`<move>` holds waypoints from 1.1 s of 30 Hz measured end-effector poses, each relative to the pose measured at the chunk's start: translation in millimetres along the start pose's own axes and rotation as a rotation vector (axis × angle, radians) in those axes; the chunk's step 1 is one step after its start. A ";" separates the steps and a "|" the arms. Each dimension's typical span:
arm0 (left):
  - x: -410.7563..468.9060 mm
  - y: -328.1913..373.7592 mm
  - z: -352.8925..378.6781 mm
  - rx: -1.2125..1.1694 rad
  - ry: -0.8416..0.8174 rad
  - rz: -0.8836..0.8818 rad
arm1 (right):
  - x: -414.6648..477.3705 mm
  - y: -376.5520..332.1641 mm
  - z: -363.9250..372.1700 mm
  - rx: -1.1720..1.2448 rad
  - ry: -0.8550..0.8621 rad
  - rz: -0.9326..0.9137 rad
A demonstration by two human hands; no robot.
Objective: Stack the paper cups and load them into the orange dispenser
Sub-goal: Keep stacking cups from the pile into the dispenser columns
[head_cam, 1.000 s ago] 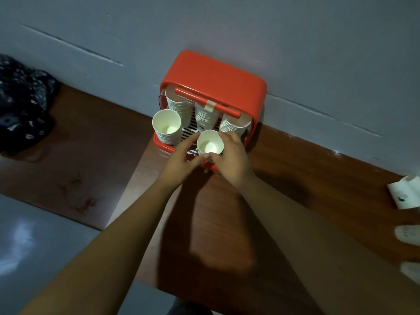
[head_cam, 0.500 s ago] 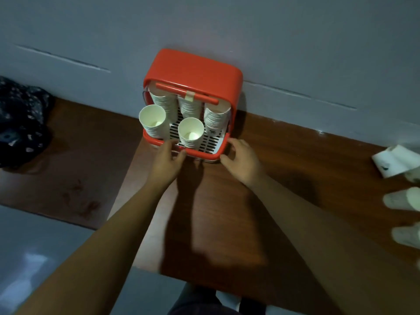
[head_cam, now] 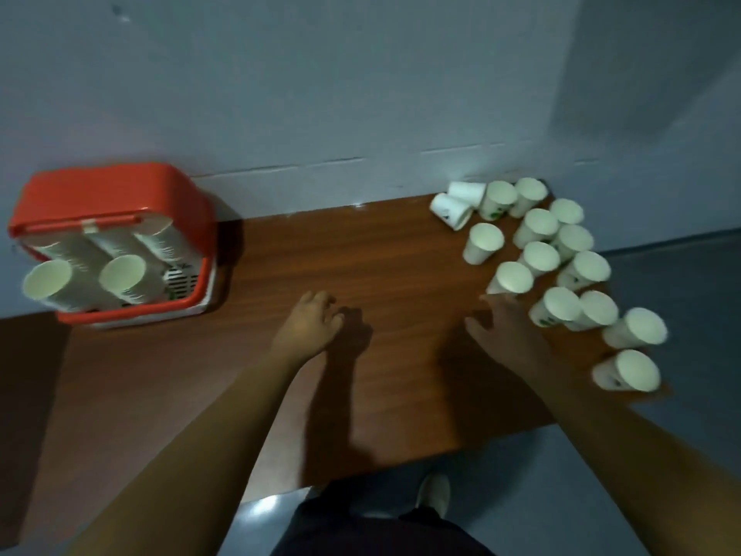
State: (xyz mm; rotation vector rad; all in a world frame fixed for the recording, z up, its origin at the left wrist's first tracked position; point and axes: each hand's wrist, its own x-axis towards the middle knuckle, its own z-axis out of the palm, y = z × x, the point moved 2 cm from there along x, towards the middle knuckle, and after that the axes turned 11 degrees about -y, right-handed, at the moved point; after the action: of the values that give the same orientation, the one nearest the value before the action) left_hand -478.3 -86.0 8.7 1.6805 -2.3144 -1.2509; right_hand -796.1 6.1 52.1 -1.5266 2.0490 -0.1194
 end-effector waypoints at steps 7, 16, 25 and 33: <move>49.6 199.2 99.2 0.074 -0.108 0.256 | -73.5 169.7 -67.6 0.070 0.214 0.172; 92.9 334.3 195.1 0.153 -0.152 0.370 | -91.9 292.5 -69.8 0.218 0.186 0.359; 158.6 343.7 226.7 0.369 -0.179 0.287 | -41.4 306.0 -24.1 0.186 0.135 0.335; 177.9 325.5 248.2 0.445 -0.180 0.266 | -33.3 317.0 6.7 0.061 0.200 0.233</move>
State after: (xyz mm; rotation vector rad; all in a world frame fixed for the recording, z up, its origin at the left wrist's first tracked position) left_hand -921.0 -52.2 -37.0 1.3216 -2.9794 -0.9185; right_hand -1056.6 146.5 -66.5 -1.2726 2.3421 -0.2501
